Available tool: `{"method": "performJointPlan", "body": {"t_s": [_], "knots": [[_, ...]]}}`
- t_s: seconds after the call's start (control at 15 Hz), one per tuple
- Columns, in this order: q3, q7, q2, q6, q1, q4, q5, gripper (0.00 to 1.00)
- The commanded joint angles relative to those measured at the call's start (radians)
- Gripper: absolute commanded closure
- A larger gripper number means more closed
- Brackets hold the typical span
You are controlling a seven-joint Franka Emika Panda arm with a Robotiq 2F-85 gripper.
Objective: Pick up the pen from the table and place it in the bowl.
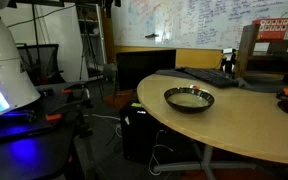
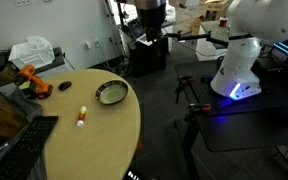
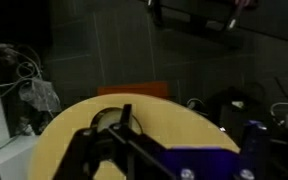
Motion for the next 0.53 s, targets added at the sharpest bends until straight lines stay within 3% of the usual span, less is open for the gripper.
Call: {"method": "performJointPlan", "body": {"t_s": [0.0,0.27,0.47], "knots": [[-0.027,0.010,0.003,-0.004,0.030,0.002,-0.011,0.00],[-0.027,0.010,0.003,-0.004,0.030,0.002,-0.011,0.00],[-0.043,-0.103,0.089,0.085,0.038,0.041,-0.085,0.00]]}}
